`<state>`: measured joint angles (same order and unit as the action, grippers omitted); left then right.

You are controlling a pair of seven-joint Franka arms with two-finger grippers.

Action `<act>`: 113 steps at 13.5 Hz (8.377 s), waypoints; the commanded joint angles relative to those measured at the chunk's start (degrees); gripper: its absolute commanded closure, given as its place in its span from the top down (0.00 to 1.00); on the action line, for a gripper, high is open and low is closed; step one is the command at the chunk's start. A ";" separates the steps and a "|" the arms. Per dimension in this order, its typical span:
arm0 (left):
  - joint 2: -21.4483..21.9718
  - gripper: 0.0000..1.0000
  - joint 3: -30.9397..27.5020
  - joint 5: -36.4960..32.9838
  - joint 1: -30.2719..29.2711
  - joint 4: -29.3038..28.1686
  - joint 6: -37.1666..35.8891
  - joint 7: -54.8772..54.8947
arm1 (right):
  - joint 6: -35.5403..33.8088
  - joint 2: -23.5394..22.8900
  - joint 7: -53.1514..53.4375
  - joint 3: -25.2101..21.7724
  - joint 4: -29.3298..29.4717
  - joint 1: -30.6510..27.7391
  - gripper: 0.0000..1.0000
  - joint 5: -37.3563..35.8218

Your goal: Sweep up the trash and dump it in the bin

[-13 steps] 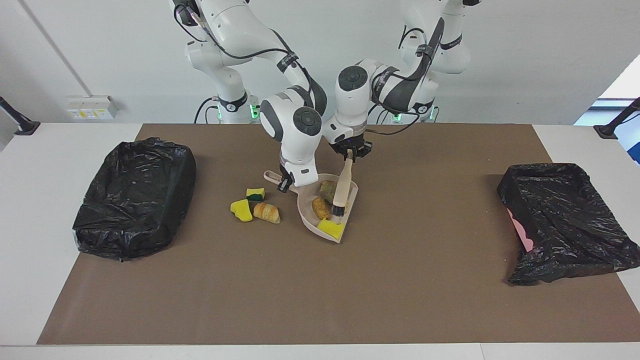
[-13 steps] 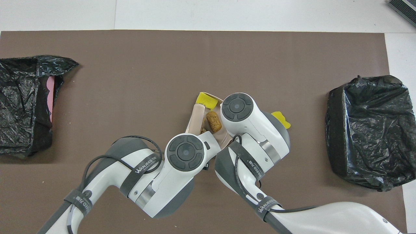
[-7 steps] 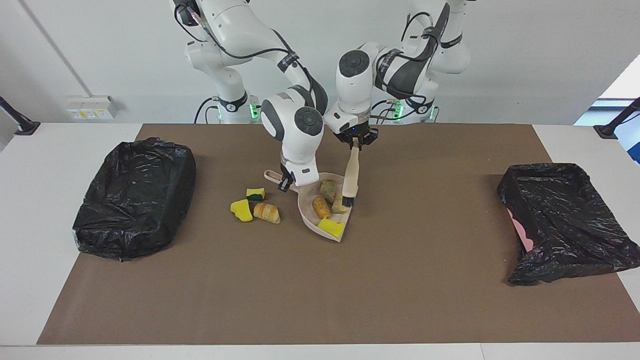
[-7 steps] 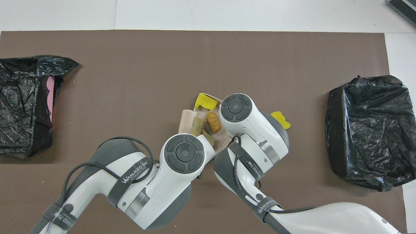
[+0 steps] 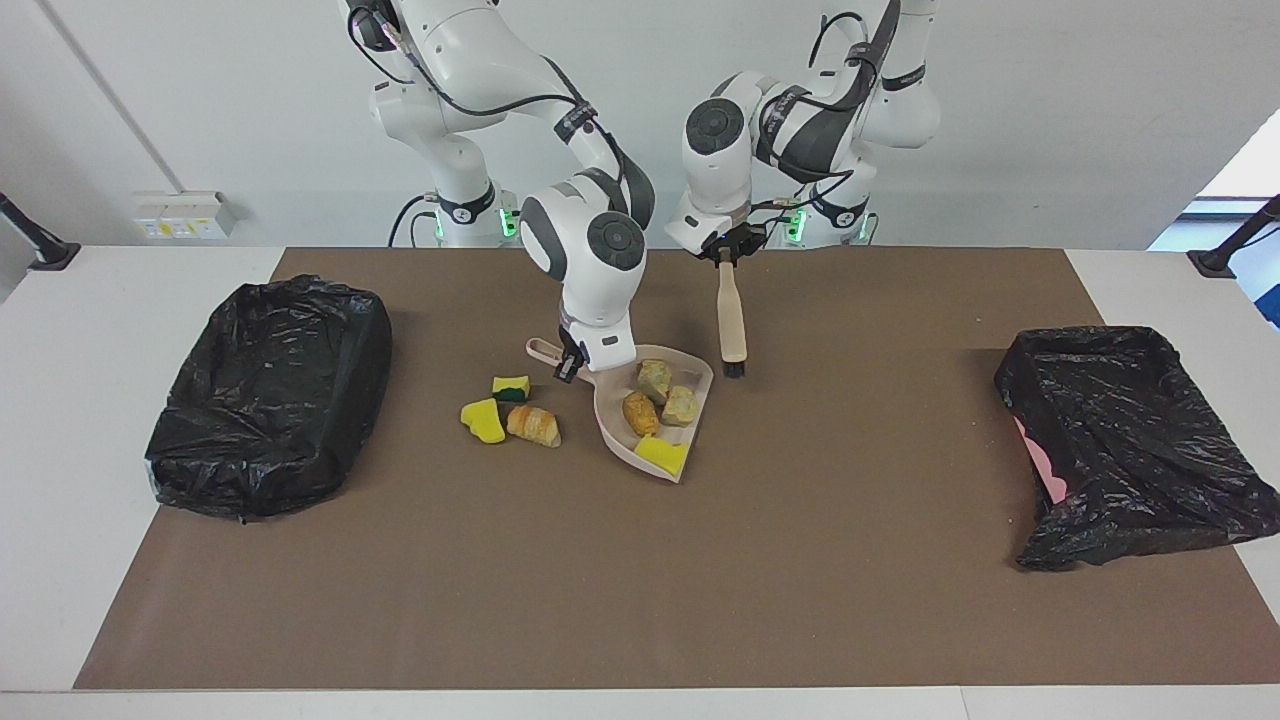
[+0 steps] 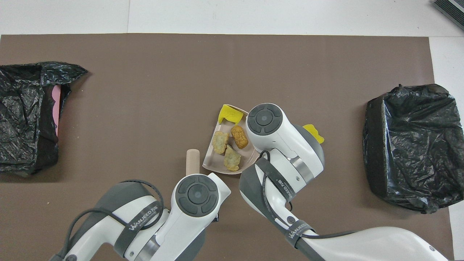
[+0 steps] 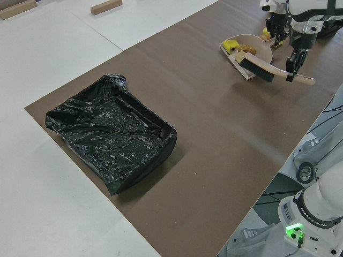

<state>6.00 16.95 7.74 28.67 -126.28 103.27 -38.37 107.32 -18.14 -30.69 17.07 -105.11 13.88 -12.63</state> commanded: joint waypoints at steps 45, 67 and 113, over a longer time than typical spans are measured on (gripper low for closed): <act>-5.65 1.00 -2.10 -8.89 -22.86 35.29 -6.47 25.61 | 0.80 26.05 -57.02 -8.64 -13.72 -37.70 0.00 -45.73; -5.30 1.00 -8.14 -7.66 -26.58 45.69 -25.23 35.20 | -16.36 21.60 34.34 -0.73 -3.19 -9.77 0.00 0.94; -0.99 1.00 -13.70 -6.86 -24.45 41.47 -24.52 39.34 | 5.77 16.80 64.36 -0.81 -9.10 12.65 1.00 21.23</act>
<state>3.40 3.18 2.09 4.26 -82.88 78.25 0.83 107.69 -8.06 33.58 16.39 -103.70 25.19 5.82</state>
